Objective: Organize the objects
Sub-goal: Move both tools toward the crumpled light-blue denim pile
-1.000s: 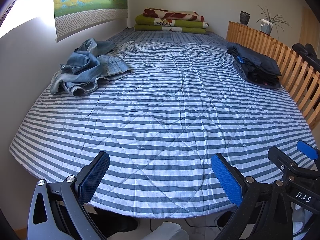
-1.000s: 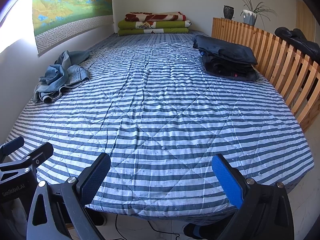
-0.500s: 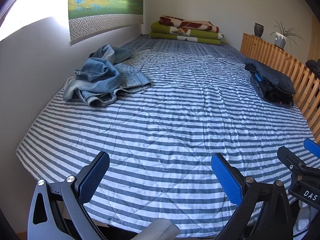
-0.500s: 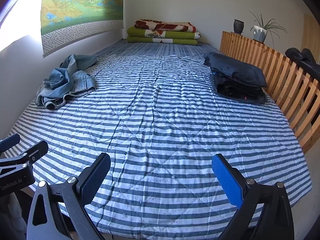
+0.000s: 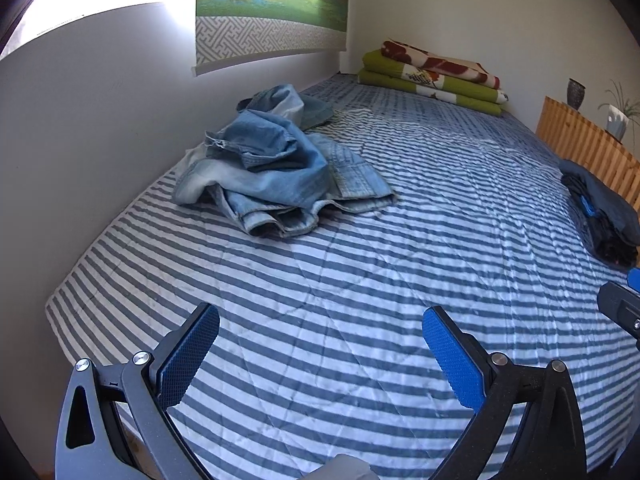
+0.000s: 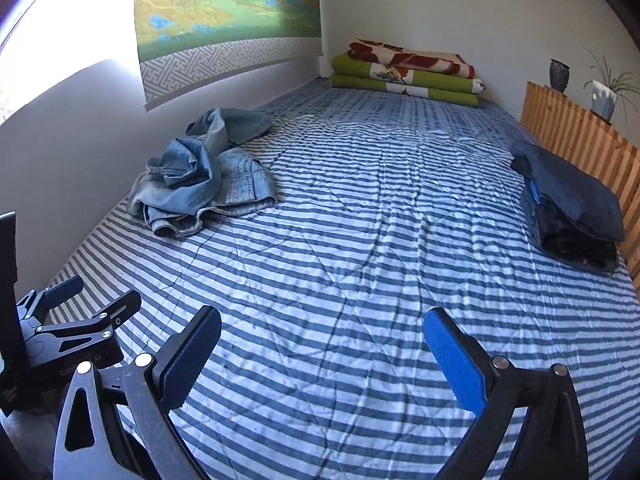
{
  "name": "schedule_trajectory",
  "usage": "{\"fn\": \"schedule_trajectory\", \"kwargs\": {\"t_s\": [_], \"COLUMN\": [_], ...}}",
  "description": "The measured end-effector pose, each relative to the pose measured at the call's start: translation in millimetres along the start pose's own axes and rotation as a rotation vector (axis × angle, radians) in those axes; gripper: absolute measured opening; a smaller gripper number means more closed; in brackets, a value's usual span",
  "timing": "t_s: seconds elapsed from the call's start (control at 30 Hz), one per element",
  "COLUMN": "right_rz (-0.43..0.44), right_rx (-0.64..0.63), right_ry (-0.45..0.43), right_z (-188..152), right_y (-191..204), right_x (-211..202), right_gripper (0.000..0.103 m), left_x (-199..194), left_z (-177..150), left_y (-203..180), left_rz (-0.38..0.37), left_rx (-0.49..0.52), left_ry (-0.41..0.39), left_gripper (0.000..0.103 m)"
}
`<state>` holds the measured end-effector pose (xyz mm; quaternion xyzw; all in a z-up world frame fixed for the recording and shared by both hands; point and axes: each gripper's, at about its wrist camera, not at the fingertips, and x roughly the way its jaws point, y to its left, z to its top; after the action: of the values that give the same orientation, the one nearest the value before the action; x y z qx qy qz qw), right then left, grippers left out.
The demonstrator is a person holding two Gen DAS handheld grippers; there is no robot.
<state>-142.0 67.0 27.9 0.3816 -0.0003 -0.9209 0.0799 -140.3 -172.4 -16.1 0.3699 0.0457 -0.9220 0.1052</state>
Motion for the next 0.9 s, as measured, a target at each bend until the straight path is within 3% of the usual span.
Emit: {"fn": "schedule_trajectory", "kwargs": {"t_s": [0.23, 0.4, 0.53, 0.6, 0.77, 0.9], "right_rz": [0.054, 0.096, 0.112, 0.125, 0.095, 0.086], "right_rx": [-0.042, -0.057, -0.058, -0.055, -0.079, -0.073], "right_ry": [0.022, 0.063, 0.104, 0.13, 0.182, 0.187], "right_z": [52.6, 83.8, 99.2, 104.0, 114.7, 128.2], "right_y": [42.6, 75.2, 100.2, 112.6, 144.4, 162.7], "right_x": [48.4, 91.6, 133.0, 154.7, 208.2, 243.7], "right_gripper": [0.096, 0.093, 0.085, 0.08, 0.079, 0.079], "left_x": [47.0, 93.2, 125.1, 131.4, 131.3, 138.8], "left_z": [50.6, 56.7, 49.3, 46.8, 45.7, 42.4], "left_y": [64.3, 129.4, 167.6, 178.9, 186.0, 187.8], "left_rz": [0.079, 0.099, 0.166, 0.177, 0.246, 0.205], "left_rx": [-0.101, -0.245, -0.301, -0.318, -0.274, -0.304], "left_ry": [-0.046, 0.01, 0.069, 0.085, 0.043, 0.062], "left_gripper": [0.103, 0.102, 0.102, 0.102, 0.102, 0.102]}}
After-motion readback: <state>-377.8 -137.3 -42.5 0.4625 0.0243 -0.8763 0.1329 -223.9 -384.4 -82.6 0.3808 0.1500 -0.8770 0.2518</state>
